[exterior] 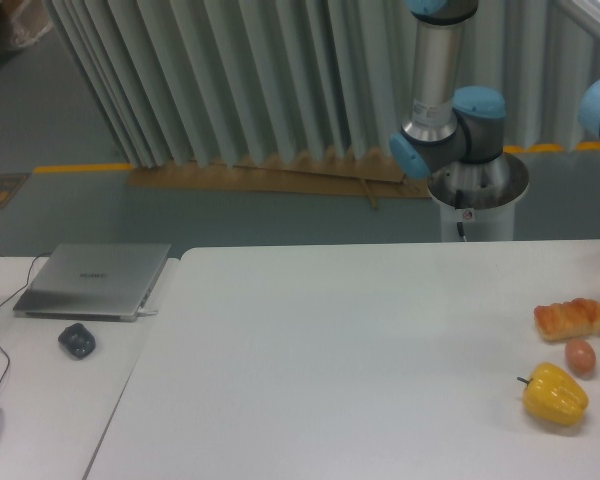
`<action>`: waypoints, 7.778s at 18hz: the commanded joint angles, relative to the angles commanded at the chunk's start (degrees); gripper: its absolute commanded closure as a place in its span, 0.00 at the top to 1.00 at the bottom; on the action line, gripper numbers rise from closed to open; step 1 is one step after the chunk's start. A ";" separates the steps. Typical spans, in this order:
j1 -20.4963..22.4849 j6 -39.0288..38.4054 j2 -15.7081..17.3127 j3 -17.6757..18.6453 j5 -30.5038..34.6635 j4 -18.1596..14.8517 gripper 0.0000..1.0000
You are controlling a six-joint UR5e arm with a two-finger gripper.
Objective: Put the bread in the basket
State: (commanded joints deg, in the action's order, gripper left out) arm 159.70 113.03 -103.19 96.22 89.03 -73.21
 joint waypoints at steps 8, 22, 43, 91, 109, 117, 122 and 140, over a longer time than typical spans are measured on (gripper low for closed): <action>-0.18 -0.18 -0.09 0.72 -0.27 0.17 1.00; -1.76 -2.90 -0.61 1.51 -0.09 -0.88 1.00; -4.04 -7.12 -1.49 3.62 0.26 2.64 1.00; -7.73 -8.62 -2.81 8.28 1.84 7.91 1.00; -9.23 -8.70 -3.07 7.75 7.03 7.91 0.42; -8.88 -8.27 -2.90 7.22 7.12 7.74 0.27; -8.18 -8.09 -2.37 6.17 7.21 7.12 0.27; -1.94 2.79 4.92 2.39 6.94 -4.66 0.27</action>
State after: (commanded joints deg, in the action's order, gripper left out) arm 157.76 115.82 -98.26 98.61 95.98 -77.87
